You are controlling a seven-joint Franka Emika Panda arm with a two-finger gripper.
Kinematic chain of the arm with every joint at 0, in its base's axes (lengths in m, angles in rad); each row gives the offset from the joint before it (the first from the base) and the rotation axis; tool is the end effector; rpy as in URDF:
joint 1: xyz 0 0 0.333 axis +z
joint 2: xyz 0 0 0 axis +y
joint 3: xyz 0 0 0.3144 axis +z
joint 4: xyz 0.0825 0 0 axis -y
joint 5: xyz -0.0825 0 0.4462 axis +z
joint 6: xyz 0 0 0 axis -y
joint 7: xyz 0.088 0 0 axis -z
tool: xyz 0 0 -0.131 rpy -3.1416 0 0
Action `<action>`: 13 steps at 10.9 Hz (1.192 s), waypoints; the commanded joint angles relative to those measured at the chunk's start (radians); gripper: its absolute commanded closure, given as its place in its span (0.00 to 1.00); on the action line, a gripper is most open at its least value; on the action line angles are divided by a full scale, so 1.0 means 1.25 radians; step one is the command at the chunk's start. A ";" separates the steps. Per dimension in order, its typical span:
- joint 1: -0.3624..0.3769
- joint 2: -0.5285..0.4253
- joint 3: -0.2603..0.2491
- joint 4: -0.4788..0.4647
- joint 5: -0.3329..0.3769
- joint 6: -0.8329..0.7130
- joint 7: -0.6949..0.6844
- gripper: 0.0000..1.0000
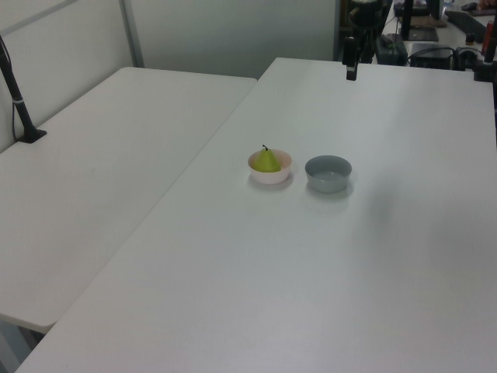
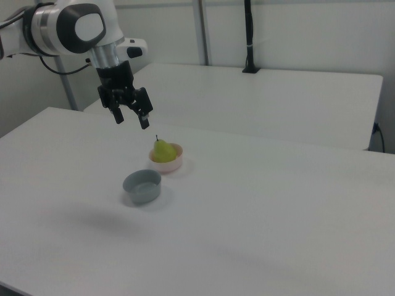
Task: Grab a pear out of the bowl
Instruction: 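Move the open gripper toward the pink bowl holding the pear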
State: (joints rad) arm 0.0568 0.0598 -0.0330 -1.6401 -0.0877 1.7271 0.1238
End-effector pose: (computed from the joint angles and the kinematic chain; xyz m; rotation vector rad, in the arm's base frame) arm 0.6459 0.0057 0.5382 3.0517 -0.1335 0.0515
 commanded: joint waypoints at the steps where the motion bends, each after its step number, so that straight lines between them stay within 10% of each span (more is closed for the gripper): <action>1: 0.005 -0.005 -0.008 0.010 0.016 -0.024 -0.019 0.00; 13: 0.013 0.102 -0.002 0.010 0.040 0.210 -0.055 0.00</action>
State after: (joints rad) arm 0.0590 0.1316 -0.0316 -1.6394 -0.0522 1.9172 0.0815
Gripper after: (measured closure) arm 0.000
